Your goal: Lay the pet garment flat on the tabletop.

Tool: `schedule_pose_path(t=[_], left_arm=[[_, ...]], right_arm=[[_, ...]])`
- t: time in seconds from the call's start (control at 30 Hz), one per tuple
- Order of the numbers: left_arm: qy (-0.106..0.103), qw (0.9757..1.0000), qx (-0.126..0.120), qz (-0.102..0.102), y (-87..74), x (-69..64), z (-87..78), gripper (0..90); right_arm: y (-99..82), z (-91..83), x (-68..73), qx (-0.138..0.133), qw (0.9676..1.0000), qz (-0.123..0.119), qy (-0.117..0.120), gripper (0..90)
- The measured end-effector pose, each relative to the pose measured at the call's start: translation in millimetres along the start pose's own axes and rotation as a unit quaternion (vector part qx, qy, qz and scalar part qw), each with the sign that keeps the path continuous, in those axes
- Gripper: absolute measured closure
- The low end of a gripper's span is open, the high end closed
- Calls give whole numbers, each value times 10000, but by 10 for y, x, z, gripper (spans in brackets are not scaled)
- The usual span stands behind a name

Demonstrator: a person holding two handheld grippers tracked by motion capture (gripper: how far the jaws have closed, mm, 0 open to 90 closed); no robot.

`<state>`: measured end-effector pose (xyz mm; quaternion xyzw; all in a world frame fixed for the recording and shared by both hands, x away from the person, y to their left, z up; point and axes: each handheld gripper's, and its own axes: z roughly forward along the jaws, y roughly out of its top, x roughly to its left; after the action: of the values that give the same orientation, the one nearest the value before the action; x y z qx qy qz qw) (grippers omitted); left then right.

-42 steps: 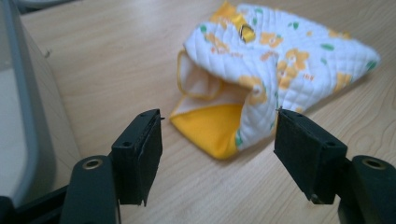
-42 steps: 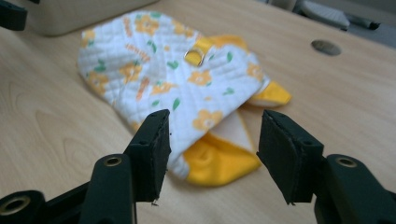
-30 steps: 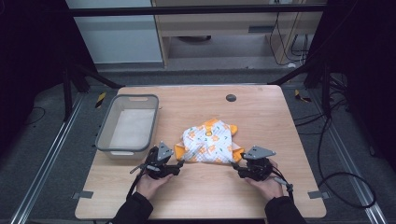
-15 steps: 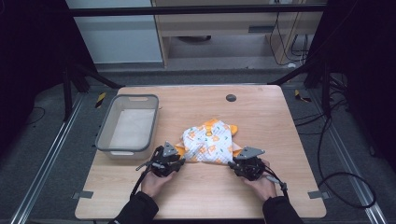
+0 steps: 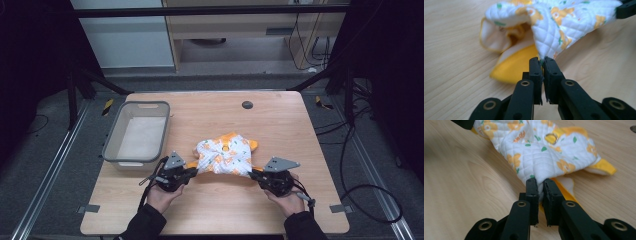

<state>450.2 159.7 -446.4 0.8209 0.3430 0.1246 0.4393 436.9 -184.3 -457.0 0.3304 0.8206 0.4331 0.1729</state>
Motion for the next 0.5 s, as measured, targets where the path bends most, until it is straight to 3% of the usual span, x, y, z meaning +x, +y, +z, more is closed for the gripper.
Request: schedule_pose_path(t=[0.1,0.23,0.47,0.5], left_arm=[[-241,9995,-176,77,64,-86,-223,889],[-241,9996,-145,89,108,-76,-199,892],[51,9996,-230,-150,252,97,-17,893],[267,9991,-235,-221,300,184,88,893]], right_arm=[[52,-224,63,-222,9995,95,201,830],[142,-297,53,-302,9988,279,262,837],[265,-74,-162,-187,9968,754,170,836],[290,57,-279,-207,9948,993,2,831]])
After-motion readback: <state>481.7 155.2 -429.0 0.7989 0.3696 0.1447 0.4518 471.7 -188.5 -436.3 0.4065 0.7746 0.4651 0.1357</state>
